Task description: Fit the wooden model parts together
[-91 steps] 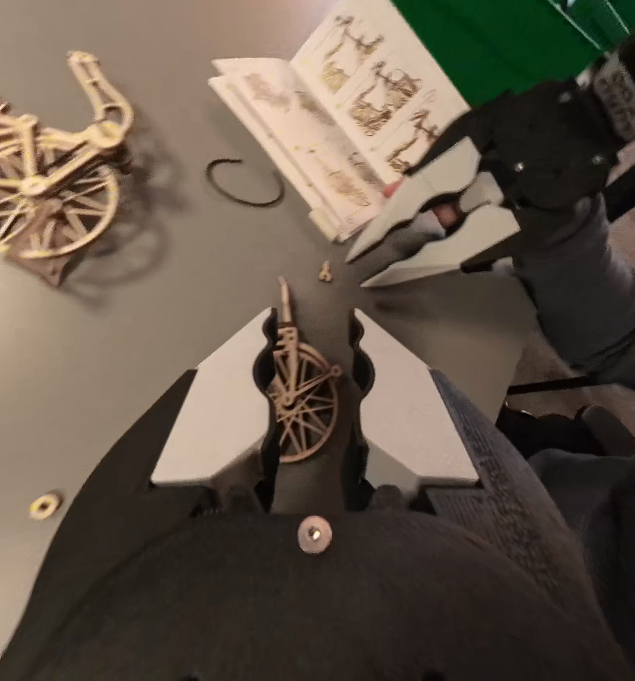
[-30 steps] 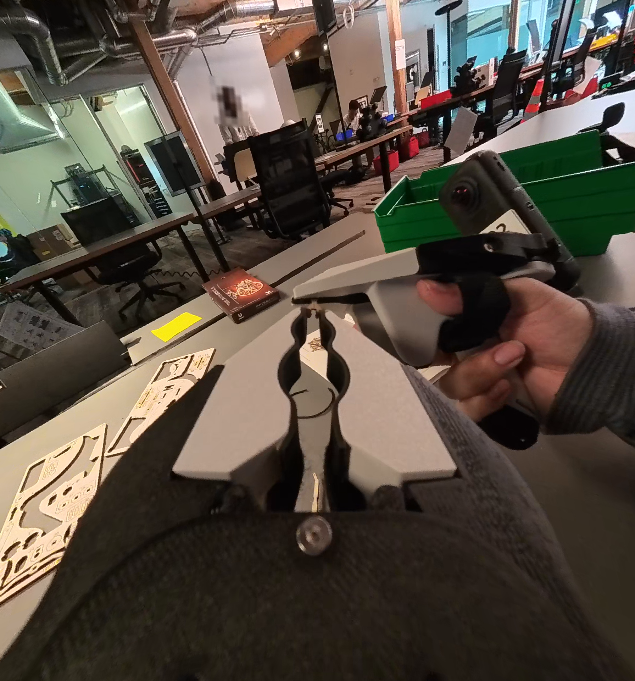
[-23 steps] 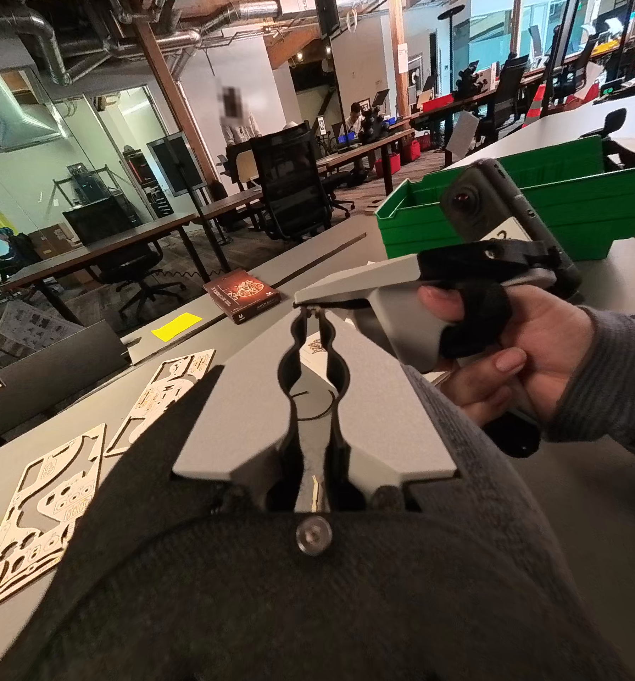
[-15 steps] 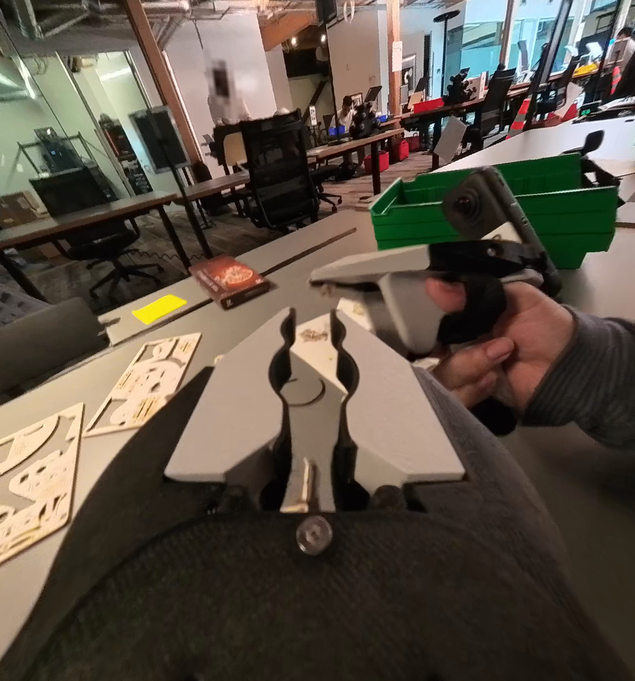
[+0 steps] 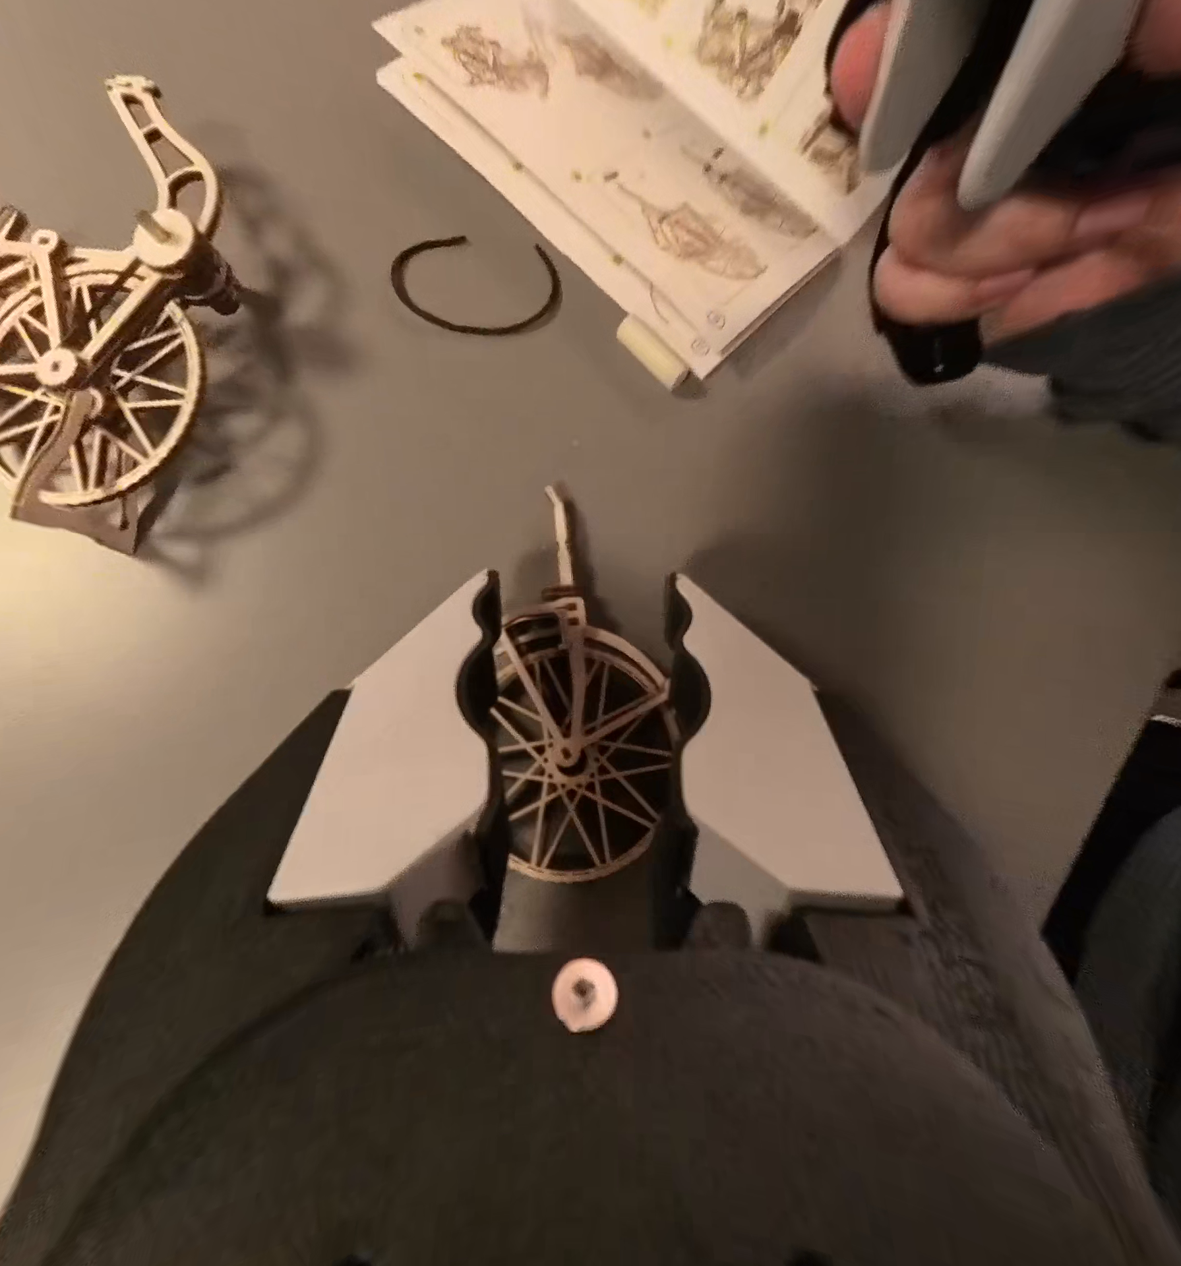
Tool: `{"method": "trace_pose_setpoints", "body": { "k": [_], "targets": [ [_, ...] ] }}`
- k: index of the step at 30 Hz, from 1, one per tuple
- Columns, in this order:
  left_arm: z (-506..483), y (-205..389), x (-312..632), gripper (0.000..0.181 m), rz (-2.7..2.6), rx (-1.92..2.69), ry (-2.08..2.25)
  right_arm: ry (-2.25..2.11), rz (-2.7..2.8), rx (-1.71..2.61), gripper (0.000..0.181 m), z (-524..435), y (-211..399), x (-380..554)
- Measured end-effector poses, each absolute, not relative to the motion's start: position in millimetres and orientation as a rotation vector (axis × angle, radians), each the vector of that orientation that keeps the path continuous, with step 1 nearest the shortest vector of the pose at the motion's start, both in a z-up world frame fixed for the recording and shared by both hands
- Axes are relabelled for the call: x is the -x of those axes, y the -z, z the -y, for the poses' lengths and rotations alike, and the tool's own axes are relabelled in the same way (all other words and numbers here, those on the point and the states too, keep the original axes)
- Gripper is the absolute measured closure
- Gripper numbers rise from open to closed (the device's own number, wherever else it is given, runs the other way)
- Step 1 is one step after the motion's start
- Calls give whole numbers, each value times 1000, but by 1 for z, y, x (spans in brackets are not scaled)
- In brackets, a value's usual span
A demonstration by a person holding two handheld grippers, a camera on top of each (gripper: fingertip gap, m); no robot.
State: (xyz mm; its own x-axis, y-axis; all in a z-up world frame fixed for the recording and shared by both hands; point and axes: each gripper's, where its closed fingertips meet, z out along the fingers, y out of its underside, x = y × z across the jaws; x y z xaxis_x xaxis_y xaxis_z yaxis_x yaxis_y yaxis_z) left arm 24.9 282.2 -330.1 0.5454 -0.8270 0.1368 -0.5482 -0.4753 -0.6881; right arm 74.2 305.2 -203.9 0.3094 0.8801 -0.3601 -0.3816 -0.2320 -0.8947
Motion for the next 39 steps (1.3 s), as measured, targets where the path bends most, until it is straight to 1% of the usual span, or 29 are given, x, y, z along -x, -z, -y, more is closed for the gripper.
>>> {"method": "trace_pose_setpoints", "body": {
  "k": [2,5,6,8,11,12,14,16,21,23,27,30,36,39],
  "targets": [
    [-283,335,-22,135,-1171,2241,535,-1257,511,1332,181,-309,207,-76],
    [-280,334,-13,127,-1226,2293,519,-1237,507,1333,181,-311,208,-79],
    [-279,334,-11,121,-1229,2314,538,-1233,513,1328,181,-311,207,-79],
    [-276,337,-8,102,-1235,2372,592,-1230,519,1322,181,-310,206,-79],
    [-268,339,-7,65,-1264,2380,556,-1222,531,1324,181,-310,207,-77],
    [-267,342,-3,62,-1293,2374,474,-1223,531,1323,181,-310,207,-77],
    [-263,347,5,66,-1329,2364,334,-1222,525,1318,181,-310,206,-78],
    [-257,351,6,71,-1312,2385,315,-1227,520,1311,181,-310,204,-79],
    [-263,348,6,98,-1205,2376,342,-1234,540,1313,181,-308,206,-75],
    [-264,346,8,114,-1208,2365,349,-1239,540,1320,181,-309,207,-75],
    [-266,344,5,115,-1189,2358,421,-1239,548,1344,181,-311,211,-71],
    [-271,329,-15,115,-1021,2310,744,-1240,572,1336,181,-312,208,-69],
    [-279,270,-52,116,-574,2026,1598,-1208,618,1314,181,-313,199,-69],
    [-284,259,-59,116,-413,1917,1858,-1184,623,1321,181,-317,199,-71]
  ]
}}
